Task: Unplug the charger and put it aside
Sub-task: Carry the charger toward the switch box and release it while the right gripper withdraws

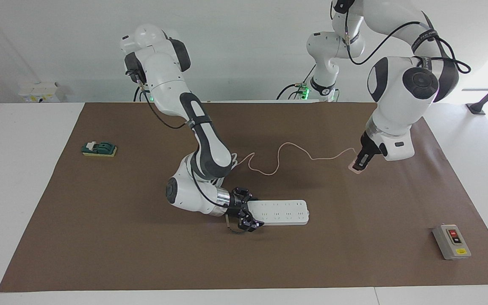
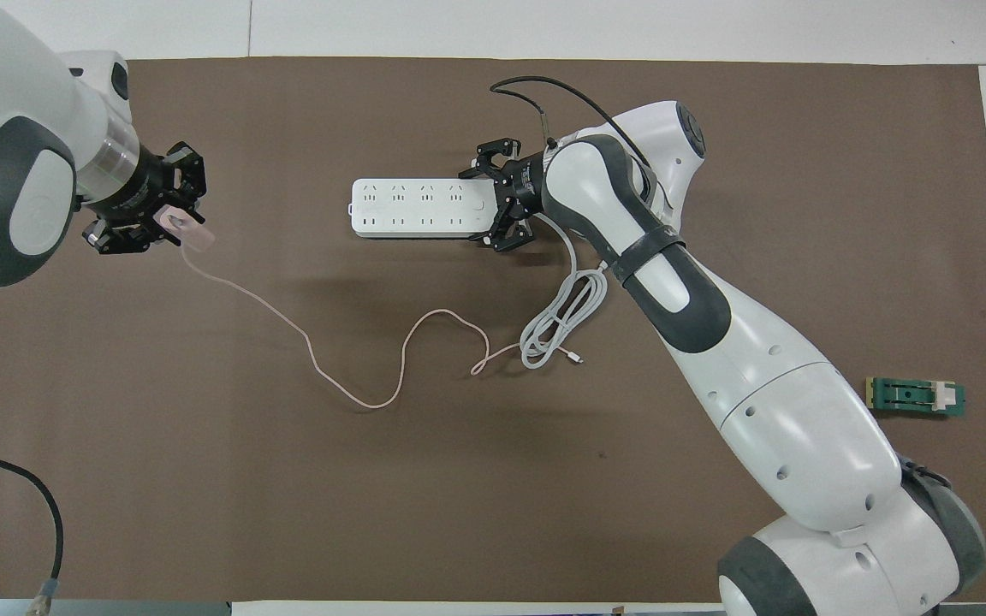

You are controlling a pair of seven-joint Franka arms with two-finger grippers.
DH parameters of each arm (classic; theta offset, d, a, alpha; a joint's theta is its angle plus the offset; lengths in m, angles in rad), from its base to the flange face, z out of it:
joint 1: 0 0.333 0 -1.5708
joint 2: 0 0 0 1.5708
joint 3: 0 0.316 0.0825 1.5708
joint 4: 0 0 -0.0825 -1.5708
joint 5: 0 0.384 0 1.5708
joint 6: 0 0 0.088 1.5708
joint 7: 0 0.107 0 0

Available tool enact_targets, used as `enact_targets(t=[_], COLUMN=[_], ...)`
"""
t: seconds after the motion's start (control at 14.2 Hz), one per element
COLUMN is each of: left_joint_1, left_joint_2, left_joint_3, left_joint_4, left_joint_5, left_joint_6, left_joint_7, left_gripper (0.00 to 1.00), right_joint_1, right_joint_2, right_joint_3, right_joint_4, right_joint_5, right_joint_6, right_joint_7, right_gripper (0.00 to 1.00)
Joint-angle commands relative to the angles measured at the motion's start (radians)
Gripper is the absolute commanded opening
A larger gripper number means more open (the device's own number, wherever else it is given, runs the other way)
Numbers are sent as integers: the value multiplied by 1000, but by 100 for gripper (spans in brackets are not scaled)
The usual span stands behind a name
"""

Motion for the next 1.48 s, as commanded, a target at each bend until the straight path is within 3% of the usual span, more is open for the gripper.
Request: enact_targets(t=[0.0, 0.28, 0.42, 0.57, 0.78, 0.99, 1.27, 1.41], left_joint_1=[85, 243, 270, 285, 291, 265, 276, 277], left_joint_2=[-130, -178, -186, -178, -216, -217, -268, -282], left_joint_3=[-4, -6, -6, -6, -10, -12, -10, -10], left_joint_4=[-160, -221, -267, -324, -450, -478, -640, -671], left_joint_5=[3, -1, -1, 1, -2, -20, -122, -134], left_joint_6=[33, 19, 42, 124, 266, 298, 434, 450], left_joint_7=[317, 831, 939, 1149, 1239, 1319, 1319, 1319], left_gripper=[0, 0, 0, 0, 0, 0, 0, 0], right_joint_1=[-30, -40, -38, -35, -41, -69, -122, -144], right_joint_2=[-43, -116, -168, -268, -349, -420, -509, -538], right_joint_3=[-4, -44, -90, -171, -198, -199, -199, -199], right_joint_4=[-6, -28, -52, -68, -68, -85, -121, -122], right_joint_5=[-9, -17, -21, -121, -285, -380, -484, -566], right_joint_6=[-38, -114, -176, -329, -456, -536, -638, -687], right_joint_7=[-25, -14, -6, -5, -26, -132, -340, -501], right_gripper=[100, 100, 100, 100, 100, 100, 100, 100])
